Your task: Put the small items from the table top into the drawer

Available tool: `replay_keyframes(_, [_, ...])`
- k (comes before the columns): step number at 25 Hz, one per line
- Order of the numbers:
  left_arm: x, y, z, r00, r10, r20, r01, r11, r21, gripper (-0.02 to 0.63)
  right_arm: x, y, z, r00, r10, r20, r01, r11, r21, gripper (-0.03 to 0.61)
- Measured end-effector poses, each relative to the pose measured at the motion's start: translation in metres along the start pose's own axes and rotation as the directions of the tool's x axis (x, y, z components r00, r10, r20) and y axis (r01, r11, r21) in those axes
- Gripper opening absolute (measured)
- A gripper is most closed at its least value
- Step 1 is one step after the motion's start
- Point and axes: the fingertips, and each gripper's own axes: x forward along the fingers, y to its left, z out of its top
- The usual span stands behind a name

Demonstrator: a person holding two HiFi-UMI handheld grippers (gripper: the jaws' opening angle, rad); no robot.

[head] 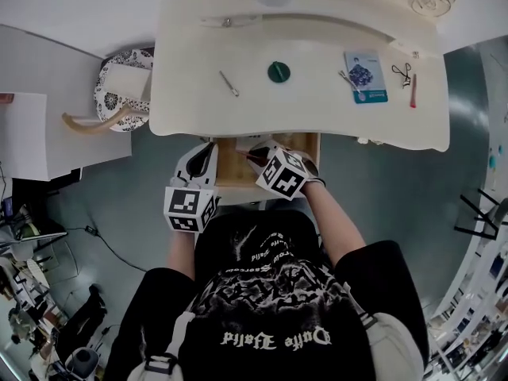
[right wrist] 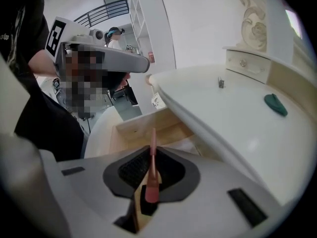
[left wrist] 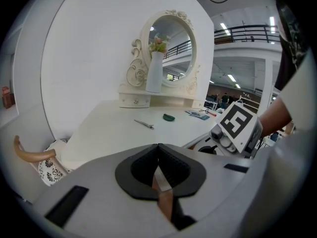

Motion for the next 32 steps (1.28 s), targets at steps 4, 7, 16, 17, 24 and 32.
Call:
replay_keyframes(4, [-0.002,0.007,-0.003,1.000,0.013,-0.007,-0.013,1.000,-0.007,0.015,0.010,0.005,0.004,1.000,0.029,-0.003,-0.029,1.000,-0.004,0.051])
replay_keyframes(7, [-0.004,0.010,-0.004,1.000,0.016,-0.013,-0.016,1.000,-0.009,0.015,0.019,0.012,0.007,0.998,0.060,-0.011,-0.060,0.998,-0.011,0.051])
replay_keyframes(16, [-0.008,0.023,-0.005,0.999,0.039,-0.012,-0.039,0.999,-0.011,0.015,0.052,0.024,-0.004,0.987,0.132,-0.091,-0.133,0.991,-0.001,0.051])
replay_keyframes(17, [-0.009,0.025,-0.005,0.999,0.043,-0.012,-0.043,0.999,-0.012,0.015,0.055,0.025,-0.006,0.986,0.137,-0.100,-0.137,0.991,0.003,0.051])
replay_keyframes(24, [-0.015,0.032,-0.014,0.998,0.063,-0.027,-0.063,0.998,-0.026,0.015,0.070,0.026,-0.014,0.977,0.157,-0.142,-0.154,0.988,0.033,0.051])
replay_keyframes(32, [-0.022,0.029,-0.020,0.997,0.068,-0.032,-0.070,0.996,-0.051,0.015,0.083,0.027,-0.023,0.970,0.152,-0.189,-0.146,0.988,0.043,0.051])
